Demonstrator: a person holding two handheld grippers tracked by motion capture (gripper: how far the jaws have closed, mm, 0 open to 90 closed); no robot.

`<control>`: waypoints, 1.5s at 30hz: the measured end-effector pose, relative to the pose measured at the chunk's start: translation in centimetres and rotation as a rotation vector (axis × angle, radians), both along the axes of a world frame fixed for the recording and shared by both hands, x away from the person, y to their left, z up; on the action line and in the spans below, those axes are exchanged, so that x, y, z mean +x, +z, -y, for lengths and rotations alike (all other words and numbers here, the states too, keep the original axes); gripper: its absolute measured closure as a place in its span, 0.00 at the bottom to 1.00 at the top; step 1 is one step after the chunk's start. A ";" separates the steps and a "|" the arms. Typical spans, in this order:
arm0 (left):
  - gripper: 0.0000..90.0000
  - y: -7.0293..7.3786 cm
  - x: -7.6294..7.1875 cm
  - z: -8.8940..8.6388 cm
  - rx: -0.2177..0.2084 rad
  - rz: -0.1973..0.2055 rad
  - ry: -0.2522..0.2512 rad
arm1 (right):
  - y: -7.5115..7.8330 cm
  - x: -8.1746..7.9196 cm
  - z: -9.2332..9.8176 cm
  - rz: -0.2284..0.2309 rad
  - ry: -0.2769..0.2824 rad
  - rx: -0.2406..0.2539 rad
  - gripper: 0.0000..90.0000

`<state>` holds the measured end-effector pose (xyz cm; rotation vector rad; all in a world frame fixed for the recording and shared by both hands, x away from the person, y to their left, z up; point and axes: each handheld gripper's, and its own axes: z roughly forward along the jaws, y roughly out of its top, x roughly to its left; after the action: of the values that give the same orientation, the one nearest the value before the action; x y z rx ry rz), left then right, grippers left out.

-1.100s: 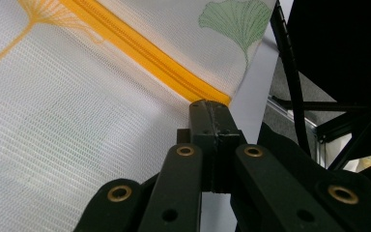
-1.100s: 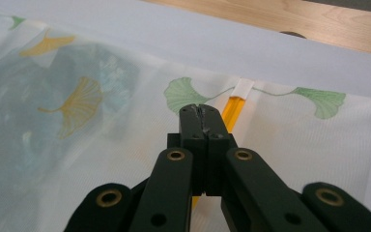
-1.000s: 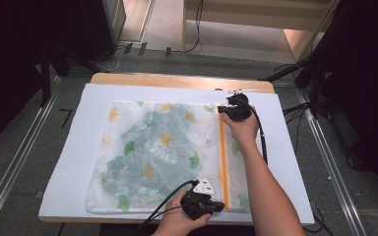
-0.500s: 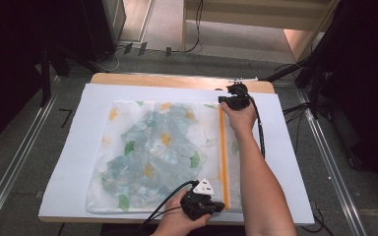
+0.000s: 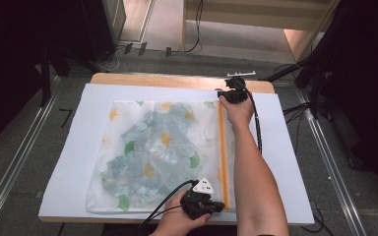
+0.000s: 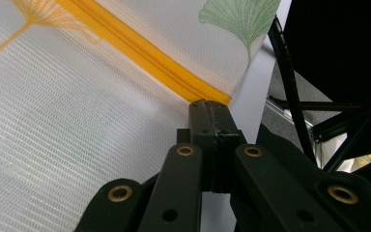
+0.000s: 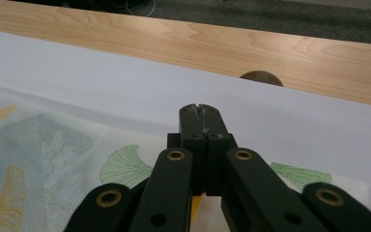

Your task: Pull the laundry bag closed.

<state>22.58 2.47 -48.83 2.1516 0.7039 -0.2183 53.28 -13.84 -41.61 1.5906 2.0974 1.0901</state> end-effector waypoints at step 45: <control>0.04 2.7 3.4 -10.2 -0.103 0.136 0.165 | -3.6 -19.3 5.1 0.116 0.190 0.095 0.15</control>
<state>26.01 12.69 -46.17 1.9789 0.7693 -0.0193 33.99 -18.95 -45.22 1.3533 2.1827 1.3283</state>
